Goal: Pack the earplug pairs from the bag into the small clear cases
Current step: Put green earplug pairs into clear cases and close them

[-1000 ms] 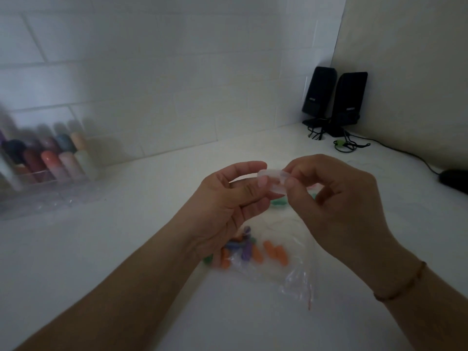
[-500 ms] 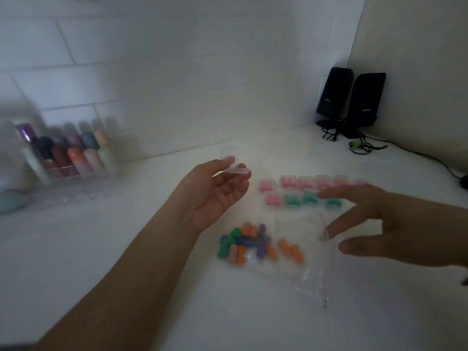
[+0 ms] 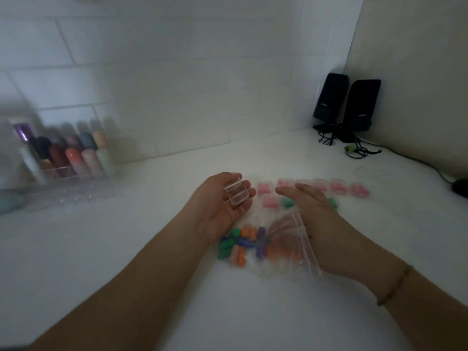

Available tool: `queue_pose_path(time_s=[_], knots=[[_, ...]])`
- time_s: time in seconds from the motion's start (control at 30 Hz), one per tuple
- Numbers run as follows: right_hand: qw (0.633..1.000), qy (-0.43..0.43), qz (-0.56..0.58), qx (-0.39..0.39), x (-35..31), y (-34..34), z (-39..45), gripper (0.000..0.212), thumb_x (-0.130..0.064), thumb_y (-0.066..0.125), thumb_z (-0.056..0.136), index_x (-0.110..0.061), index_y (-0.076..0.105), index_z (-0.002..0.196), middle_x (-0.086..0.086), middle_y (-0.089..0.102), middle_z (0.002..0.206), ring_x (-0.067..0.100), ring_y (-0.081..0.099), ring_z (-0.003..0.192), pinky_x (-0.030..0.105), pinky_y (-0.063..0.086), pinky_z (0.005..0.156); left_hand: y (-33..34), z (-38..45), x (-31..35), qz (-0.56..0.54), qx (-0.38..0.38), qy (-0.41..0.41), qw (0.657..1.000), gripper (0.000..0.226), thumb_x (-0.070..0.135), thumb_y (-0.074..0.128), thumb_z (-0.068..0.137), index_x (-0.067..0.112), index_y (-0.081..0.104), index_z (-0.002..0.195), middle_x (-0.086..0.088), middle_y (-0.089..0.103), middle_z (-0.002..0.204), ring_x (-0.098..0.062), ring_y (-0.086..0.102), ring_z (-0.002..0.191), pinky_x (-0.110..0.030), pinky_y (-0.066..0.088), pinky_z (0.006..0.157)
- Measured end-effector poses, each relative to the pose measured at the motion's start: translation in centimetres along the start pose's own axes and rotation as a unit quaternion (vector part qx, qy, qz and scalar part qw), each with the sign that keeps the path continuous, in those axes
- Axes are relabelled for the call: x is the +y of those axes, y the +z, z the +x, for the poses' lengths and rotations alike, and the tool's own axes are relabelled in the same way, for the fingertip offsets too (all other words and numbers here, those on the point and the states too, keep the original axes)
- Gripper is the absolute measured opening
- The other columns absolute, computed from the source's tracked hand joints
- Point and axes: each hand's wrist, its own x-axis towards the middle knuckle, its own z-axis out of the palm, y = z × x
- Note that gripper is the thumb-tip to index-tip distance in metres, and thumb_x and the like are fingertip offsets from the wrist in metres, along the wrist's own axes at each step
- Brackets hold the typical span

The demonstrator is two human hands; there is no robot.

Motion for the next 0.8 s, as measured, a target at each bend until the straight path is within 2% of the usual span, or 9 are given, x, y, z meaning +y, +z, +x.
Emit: queue_pose_path(time_s=[0.1,0.17,0.33,0.4,0.47,0.53,0.6,0.7,0.8], knots=[[0.999,-0.036,-0.006,0.036,-0.6,-0.1,-0.2,0.062,0.004,0.062,0.071,-0.022,0.061,0.127,-0.020,0.031,0.138,-0.001,0.012,0.138,0.024,0.019,0.112,-0.1,0.0,0.0,-0.005,-0.001,0.001,1.000,0.010,0.011,0.051,0.092,0.007,0.060,0.089,-0.012,0.064,0.079,-0.024,0.063,0.070,-0.030,0.050,0.068],[0.998,-0.055,-0.035,0.022,-1.2,-0.3,-0.5,0.057,0.001,0.058,0.066,-0.023,0.069,0.117,-0.024,0.031,0.142,0.008,0.014,0.143,0.037,0.024,0.115,-0.1,0.0,0.0,-0.006,-0.010,0.001,1.000,0.011,0.013,0.051,0.092,0.007,0.060,0.093,-0.012,0.064,0.079,-0.023,0.064,0.070,-0.030,0.050,0.067],[0.992,-0.052,-0.116,-0.023,-1.8,0.1,-0.4,0.037,-0.022,0.067,0.080,-0.031,0.068,0.116,-0.021,0.018,0.154,0.005,0.000,0.144,0.035,0.022,0.117,-0.1,0.0,-0.2,0.000,-0.017,0.005,1.000,0.016,0.015,0.051,0.093,0.006,0.061,0.101,-0.013,0.065,0.083,-0.024,0.065,0.073,-0.031,0.050,0.067],[0.995,-0.043,-0.093,-0.013,-1.7,0.3,-0.4,0.041,-0.015,0.068,0.078,-0.030,0.067,0.116,-0.019,0.022,0.152,0.003,0.005,0.141,0.033,0.022,0.116,-0.1,-0.1,-0.2,0.006,-0.021,0.005,1.000,0.017,0.016,0.052,0.092,0.006,0.062,0.102,-0.012,0.065,0.084,-0.024,0.065,0.074,-0.031,0.050,0.067],[0.998,-0.040,-0.044,0.018,-1.5,0.4,-0.4,0.047,-0.008,0.072,0.074,-0.024,0.067,0.118,-0.030,0.026,0.133,-0.003,0.011,0.130,0.032,0.025,0.110,-0.1,-0.1,-0.2,0.010,-0.025,0.004,1.000,0.018,0.016,0.052,0.092,0.006,0.062,0.102,-0.012,0.065,0.082,-0.024,0.065,0.074,-0.031,0.051,0.067],[0.997,-0.061,-0.041,0.032,-1.4,0.6,-0.2,0.047,-0.004,0.075,0.070,-0.020,0.069,0.114,-0.049,0.012,0.111,-0.002,0.017,0.123,0.033,0.028,0.107,-0.1,-0.1,-0.2,0.013,-0.027,0.003,1.000,0.018,0.016,0.052,0.092,0.006,0.063,0.102,-0.011,0.065,0.082,-0.024,0.064,0.075,-0.031,0.050,0.067],[0.995,-0.064,0.029,0.065,-1.1,0.2,0.0,0.040,-0.001,0.074,0.073,-0.018,0.071,0.109,-0.054,0.022,0.118,0.003,0.028,0.120,0.038,0.030,0.107,-0.1,-0.1,-0.1,0.015,-0.028,0.001,0.999,0.017,0.016,0.052,0.092,0.007,0.063,0.102,-0.010,0.065,0.082,-0.024,0.063,0.076,-0.030,0.050,0.066],[0.992,-0.100,-0.032,0.065,0.0,-2.1,-0.4,0.024,-0.022,0.083,0.072,-0.027,0.074,0.093,-0.031,0.044,0.121,0.005,0.031,0.120,0.034,0.030,0.106,0.0,-0.2,0.0,0.023,-0.033,0.000,0.999,0.016,0.016,0.051,0.092,0.008,0.062,0.101,-0.009,0.064,0.079,-0.023,0.062,0.074,-0.029,0.049,0.065],[0.995,-0.069,-0.074,-0.010,0.6,-5.7,-1.7,0.007,-0.046,0.071,0.071,-0.039,0.070,0.069,-0.030,0.048,0.122,0.000,0.033,0.117,0.027,0.026,0.100,0.1,-0.3,0.0,0.033,-0.032,0.000,0.999,0.016,0.016,0.051,0.092,0.009,0.062,0.101,-0.008,0.064,0.079,-0.023,0.063,0.072,-0.028,0.048,0.065]])
